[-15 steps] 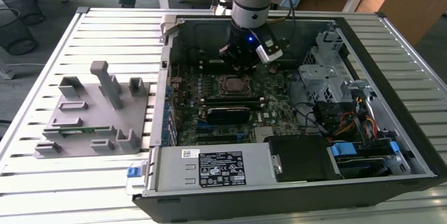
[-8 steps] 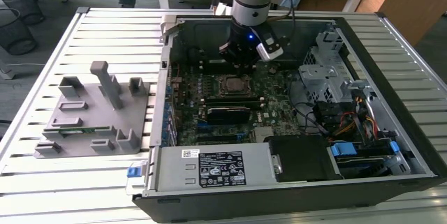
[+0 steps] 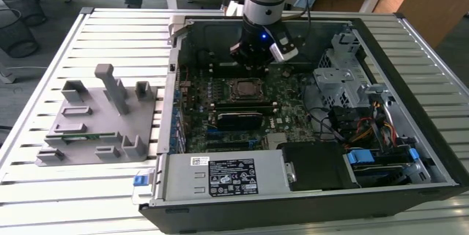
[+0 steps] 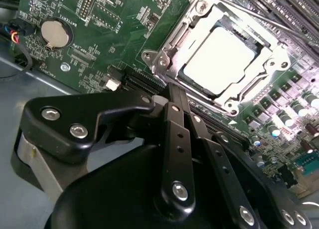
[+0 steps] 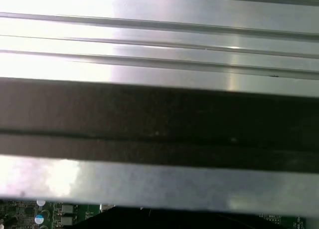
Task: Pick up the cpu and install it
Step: 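Install the first cpu locking lever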
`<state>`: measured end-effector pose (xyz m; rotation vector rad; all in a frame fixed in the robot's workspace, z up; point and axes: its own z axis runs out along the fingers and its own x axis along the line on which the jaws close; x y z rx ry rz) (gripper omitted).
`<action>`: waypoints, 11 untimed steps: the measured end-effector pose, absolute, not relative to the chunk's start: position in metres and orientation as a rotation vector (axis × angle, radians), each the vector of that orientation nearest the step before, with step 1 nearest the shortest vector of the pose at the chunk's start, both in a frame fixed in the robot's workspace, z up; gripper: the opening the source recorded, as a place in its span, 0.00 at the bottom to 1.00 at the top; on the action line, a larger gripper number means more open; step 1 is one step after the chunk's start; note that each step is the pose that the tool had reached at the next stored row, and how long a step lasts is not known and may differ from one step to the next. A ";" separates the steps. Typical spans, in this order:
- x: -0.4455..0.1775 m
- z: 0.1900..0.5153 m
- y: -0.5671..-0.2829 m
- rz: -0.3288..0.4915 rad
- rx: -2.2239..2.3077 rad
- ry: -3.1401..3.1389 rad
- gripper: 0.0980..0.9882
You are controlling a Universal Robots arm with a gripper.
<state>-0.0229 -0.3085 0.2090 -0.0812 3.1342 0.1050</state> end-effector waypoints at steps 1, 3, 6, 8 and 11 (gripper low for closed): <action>-0.023 0.209 -0.309 0.105 -0.081 3.134 0.01; -0.023 0.209 -0.311 0.105 -0.081 3.134 0.01; -0.023 0.209 -0.312 0.105 -0.081 3.134 0.01; -0.023 0.209 -0.313 0.105 -0.081 3.134 0.01; -0.023 0.209 -0.314 0.105 -0.081 3.134 0.01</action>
